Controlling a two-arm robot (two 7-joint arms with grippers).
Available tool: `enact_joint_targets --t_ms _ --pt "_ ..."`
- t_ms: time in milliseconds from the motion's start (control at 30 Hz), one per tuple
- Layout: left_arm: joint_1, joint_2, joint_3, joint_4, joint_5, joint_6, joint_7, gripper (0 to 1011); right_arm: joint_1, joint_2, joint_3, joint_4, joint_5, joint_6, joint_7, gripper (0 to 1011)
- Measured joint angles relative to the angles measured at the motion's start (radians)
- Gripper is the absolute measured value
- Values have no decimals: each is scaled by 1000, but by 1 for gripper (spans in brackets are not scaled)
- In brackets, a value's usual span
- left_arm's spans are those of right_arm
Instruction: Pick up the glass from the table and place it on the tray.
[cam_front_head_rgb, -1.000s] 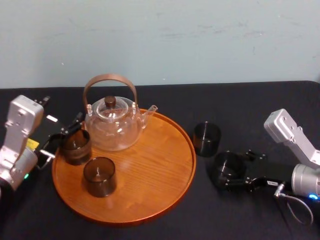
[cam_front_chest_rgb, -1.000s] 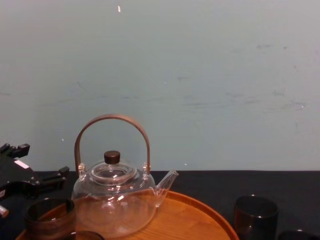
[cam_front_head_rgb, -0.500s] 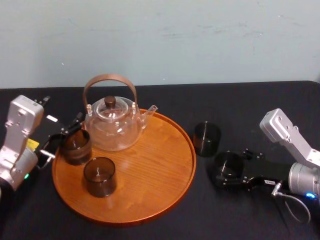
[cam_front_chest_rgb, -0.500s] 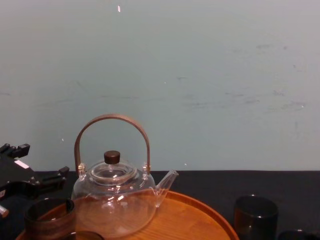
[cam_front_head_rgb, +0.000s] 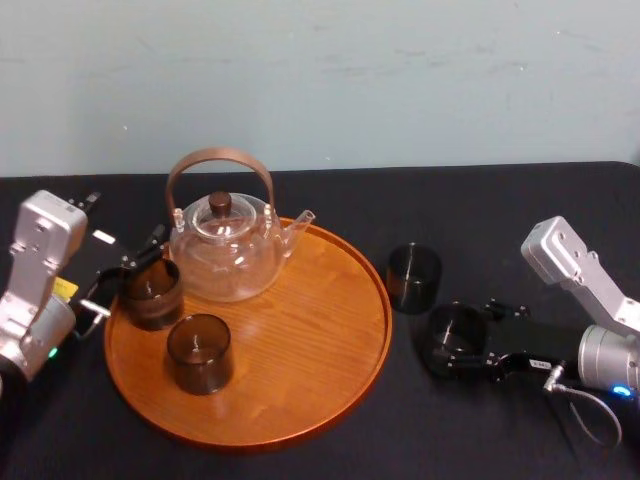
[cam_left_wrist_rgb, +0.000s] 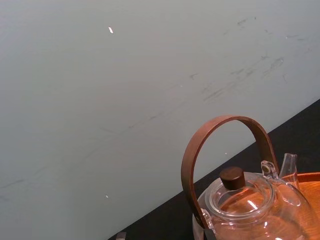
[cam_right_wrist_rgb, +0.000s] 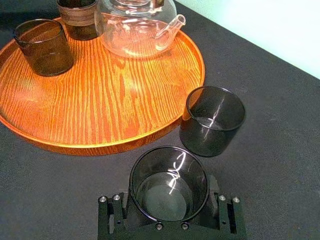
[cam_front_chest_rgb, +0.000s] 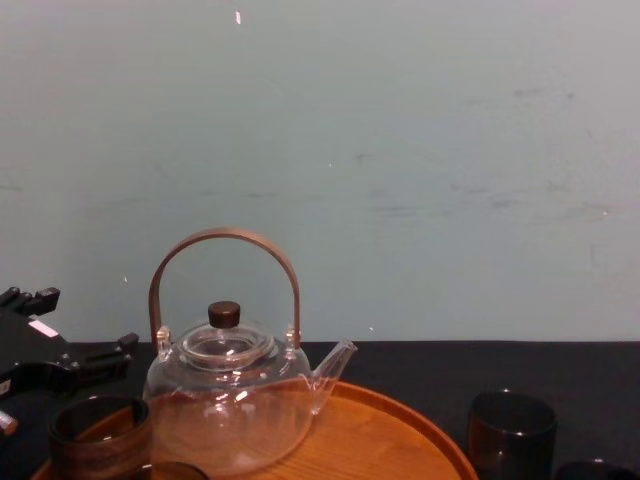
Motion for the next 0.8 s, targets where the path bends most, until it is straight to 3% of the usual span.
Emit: enact_joint_targets --t_ms 533,800 --pt "0 0 0 0 0 0 0 1001 -1 0 2 0 2 0 1 903" --pt "0 0 0 0 0 0 0 1001 -1 32 2 -26 19 -3 42 903"
